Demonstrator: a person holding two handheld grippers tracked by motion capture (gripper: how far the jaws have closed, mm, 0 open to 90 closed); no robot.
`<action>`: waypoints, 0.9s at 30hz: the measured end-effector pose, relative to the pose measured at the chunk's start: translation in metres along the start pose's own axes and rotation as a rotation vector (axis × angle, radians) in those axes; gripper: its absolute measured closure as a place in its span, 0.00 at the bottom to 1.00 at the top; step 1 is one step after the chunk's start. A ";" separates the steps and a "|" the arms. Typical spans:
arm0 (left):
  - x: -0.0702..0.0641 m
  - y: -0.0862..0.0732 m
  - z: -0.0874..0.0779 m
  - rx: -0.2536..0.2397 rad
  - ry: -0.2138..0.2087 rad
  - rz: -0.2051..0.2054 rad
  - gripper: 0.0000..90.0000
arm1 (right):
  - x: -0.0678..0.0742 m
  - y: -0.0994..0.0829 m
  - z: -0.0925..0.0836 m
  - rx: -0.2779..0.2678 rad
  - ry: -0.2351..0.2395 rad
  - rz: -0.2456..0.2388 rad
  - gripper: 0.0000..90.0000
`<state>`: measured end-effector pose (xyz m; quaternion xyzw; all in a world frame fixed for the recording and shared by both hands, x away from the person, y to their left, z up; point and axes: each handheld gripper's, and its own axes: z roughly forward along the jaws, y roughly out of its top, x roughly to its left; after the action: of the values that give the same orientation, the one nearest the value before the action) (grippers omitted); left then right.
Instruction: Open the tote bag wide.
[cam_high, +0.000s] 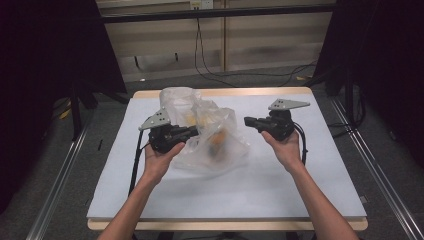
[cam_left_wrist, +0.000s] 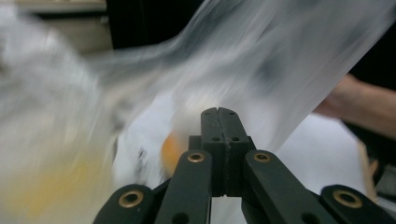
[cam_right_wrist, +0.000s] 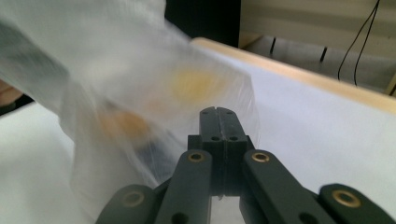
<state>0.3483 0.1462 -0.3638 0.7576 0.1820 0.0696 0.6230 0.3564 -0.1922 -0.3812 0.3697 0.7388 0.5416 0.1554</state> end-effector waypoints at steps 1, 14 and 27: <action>-0.006 0.003 0.003 0.002 -0.013 0.018 1.00 | 0.001 0.005 -0.002 -0.013 0.003 -0.006 1.00; -0.040 -0.033 0.065 0.207 -0.092 0.086 1.00 | 0.039 0.047 -0.003 -0.092 0.123 -0.085 1.00; -0.035 -0.037 0.063 0.216 -0.071 0.058 1.00 | 0.089 0.038 0.015 0.019 0.236 -0.205 1.00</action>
<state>0.3302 0.0812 -0.4092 0.8272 0.1440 0.0408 0.5416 0.3201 -0.1131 -0.3364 0.2278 0.7910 0.5554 0.1185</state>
